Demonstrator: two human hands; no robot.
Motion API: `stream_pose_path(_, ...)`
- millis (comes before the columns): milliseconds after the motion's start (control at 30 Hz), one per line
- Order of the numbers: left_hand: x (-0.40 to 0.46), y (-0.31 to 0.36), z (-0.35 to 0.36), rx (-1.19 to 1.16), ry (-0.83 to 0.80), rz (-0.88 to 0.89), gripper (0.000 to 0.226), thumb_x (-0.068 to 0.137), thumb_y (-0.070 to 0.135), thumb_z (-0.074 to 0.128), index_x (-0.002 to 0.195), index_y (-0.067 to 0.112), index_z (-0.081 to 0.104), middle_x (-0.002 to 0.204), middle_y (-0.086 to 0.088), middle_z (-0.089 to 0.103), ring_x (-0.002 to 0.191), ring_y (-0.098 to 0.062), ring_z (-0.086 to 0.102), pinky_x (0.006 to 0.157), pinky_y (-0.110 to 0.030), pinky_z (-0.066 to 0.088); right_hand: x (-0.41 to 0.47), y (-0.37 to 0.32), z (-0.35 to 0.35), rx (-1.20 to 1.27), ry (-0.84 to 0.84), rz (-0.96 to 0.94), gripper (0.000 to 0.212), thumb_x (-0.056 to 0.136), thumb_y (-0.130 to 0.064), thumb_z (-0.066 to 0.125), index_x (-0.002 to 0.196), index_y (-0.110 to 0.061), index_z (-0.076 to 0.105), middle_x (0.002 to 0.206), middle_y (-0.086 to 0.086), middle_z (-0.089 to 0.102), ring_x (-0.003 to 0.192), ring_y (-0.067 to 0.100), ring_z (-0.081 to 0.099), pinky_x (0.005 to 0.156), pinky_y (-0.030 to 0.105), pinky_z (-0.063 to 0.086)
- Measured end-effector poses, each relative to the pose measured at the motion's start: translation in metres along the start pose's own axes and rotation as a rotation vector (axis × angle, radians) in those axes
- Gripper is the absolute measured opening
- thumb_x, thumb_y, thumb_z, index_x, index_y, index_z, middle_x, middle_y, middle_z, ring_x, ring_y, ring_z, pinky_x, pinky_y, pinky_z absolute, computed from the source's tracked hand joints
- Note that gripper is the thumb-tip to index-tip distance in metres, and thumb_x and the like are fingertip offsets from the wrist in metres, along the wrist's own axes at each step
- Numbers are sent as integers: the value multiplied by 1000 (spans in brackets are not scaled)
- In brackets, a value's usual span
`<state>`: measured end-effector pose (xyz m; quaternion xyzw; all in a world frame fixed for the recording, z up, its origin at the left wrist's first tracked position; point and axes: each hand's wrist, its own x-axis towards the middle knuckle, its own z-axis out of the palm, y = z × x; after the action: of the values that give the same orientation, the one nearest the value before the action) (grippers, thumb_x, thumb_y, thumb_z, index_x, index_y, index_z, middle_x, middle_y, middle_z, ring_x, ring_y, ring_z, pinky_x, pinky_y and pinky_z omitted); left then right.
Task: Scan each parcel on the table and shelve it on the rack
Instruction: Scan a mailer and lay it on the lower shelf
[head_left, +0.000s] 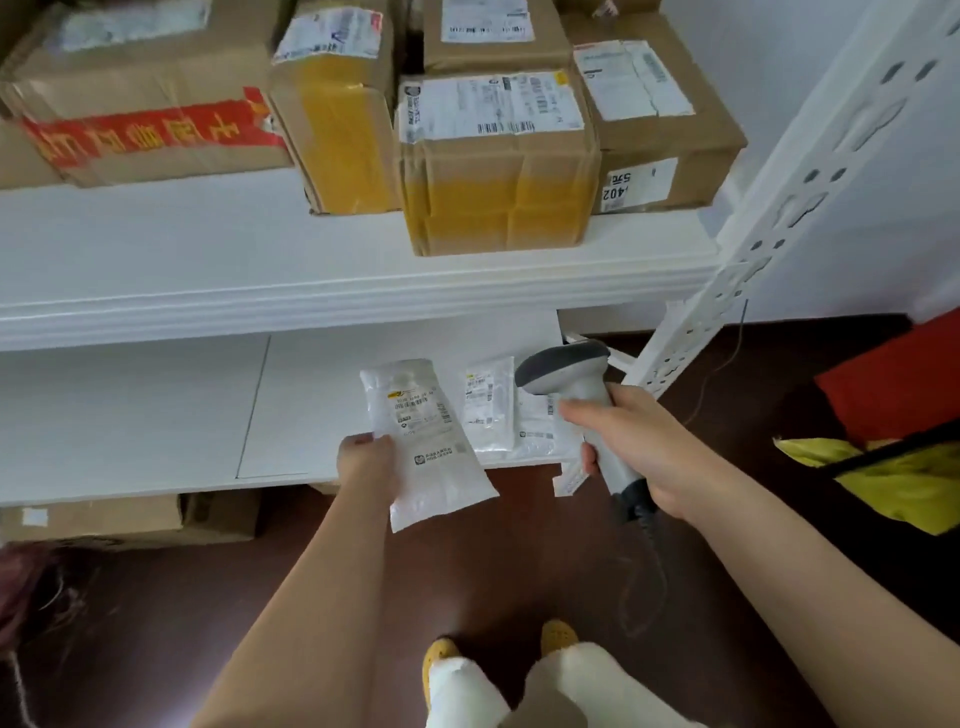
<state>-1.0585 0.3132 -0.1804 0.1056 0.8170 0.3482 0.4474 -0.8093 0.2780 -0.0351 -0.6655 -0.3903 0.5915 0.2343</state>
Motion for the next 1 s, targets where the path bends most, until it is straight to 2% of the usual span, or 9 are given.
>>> stream_pose_path(167,109,-19,51,22,-87,107,30,97,10,55,127,10,59,126,-13,62,105,-32,61,94,-38,52,84,45,35,81,66,-45,17,93,-21,63,104,-8,64,67,6,52,51,11,51,51,22,46)
stream_pose_path(333,194,-45,112,-45,-117,116,27,99,13,56,125,13,64,111,-2,62,91,-22,55,83,-21,42,152,101,45,29,120,-86,21,94,-26,62,106,-10,64,59,5,54,51,11,53,57,24,46)
stream_pose_path(400,217,-55,133,11,-163,139,30,99,13,55,129,16,63,119,-3,63,97,-24,59,83,-24,44,168,117,44,40,141,-103,22,94,-27,62,107,-10,64,58,5,53,52,12,52,61,27,45)
stream_pose_path(500,241,-64,156,113,-260,141,42,101,6,47,143,11,48,141,-12,52,126,-32,53,91,-34,47,180,129,41,42,167,-142,24,95,-27,62,109,-7,64,63,8,53,54,13,51,68,32,44)
stream_pose_path(600,240,-65,162,209,-274,83,45,98,5,46,143,2,45,144,-17,48,130,-35,49,100,-41,46,178,125,35,41,160,-150,25,96,-25,61,110,-4,61,60,7,52,53,12,51,63,27,45)
stream_pose_path(667,226,-61,157,208,-229,67,39,93,7,51,132,1,53,135,-13,54,118,-35,55,94,-39,47,169,116,30,33,137,-133,22,96,-24,60,108,-5,61,56,4,52,52,12,50,58,21,45)
stream_pose_path(733,204,-46,149,232,-233,47,6,93,7,52,92,6,58,107,-11,53,82,-27,54,74,-31,44,154,103,24,24,117,-112,20,97,-24,59,107,-6,61,55,2,51,52,11,50,53,16,45)
stream_pose_path(800,178,-28,144,278,-293,40,28,96,10,51,70,16,40,86,-6,45,62,-16,39,62,-27,39,136,87,17,14,107,-96,19,96,-24,60,106,-7,61,56,1,50,52,10,51,51,14,45)
stream_pose_path(1000,64,26,132,271,-494,22,20,100,0,37,95,6,56,84,-9,60,64,-18,54,57,-24,35,70,42,-9,1,99,-71,9,95,-27,62,91,-19,59,54,0,55,51,11,53,50,14,45)
